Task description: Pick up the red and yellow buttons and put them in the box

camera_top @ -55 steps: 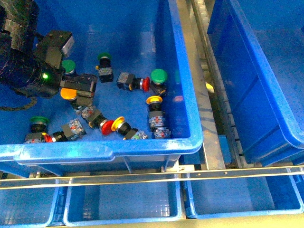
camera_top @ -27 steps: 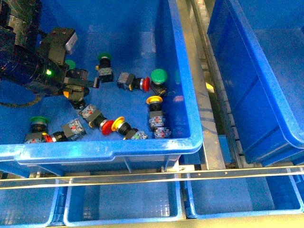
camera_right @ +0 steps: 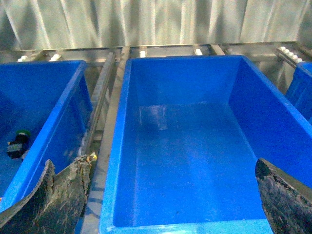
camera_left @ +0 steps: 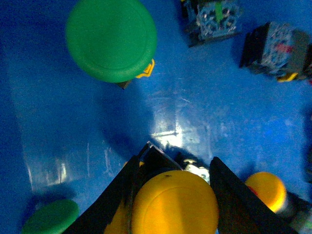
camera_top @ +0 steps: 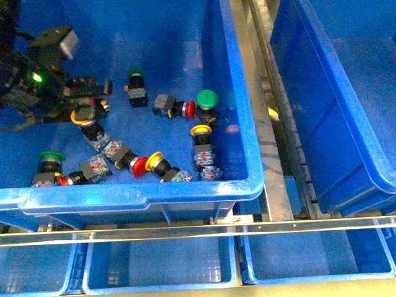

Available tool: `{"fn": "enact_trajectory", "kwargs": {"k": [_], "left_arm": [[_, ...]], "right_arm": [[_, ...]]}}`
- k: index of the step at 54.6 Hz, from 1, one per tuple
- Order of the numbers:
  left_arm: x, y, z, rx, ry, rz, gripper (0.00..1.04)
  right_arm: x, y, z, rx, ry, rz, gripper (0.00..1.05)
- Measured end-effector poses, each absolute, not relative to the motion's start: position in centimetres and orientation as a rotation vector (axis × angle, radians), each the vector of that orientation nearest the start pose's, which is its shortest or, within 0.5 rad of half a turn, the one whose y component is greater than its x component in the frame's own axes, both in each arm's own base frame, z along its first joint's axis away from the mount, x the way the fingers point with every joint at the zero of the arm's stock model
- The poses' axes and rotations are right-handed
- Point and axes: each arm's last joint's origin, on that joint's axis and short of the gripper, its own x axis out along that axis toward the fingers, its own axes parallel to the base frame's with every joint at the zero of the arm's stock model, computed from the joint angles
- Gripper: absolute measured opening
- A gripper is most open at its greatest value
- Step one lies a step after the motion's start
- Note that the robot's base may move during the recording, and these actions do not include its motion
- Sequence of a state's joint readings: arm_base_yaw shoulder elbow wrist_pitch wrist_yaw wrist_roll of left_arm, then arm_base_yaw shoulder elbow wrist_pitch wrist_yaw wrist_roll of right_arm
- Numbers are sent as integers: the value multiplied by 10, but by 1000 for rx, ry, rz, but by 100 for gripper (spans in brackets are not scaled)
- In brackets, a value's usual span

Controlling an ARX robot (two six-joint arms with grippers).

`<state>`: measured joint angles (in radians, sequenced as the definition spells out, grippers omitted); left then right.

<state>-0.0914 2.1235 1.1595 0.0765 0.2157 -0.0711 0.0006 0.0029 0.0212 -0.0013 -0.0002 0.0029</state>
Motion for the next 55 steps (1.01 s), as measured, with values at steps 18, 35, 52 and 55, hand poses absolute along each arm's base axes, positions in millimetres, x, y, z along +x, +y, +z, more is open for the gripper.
{"fn": "enact_trajectory", "kwargs": {"k": [18, 35, 52, 55], "left_arm": [[374, -1, 158, -414, 859, -218, 34], [330, 0, 176, -667, 1008, -234, 34], [317, -65, 199, -663, 1000, -364, 34], [314, -85, 200, -664, 1005, -392, 34]], "right_arm": [[97, 0, 170, 3, -17, 1, 99], [97, 0, 170, 3, -17, 1, 99], [97, 0, 170, 3, -17, 1, 99], [97, 0, 170, 3, -17, 1, 99]]}}
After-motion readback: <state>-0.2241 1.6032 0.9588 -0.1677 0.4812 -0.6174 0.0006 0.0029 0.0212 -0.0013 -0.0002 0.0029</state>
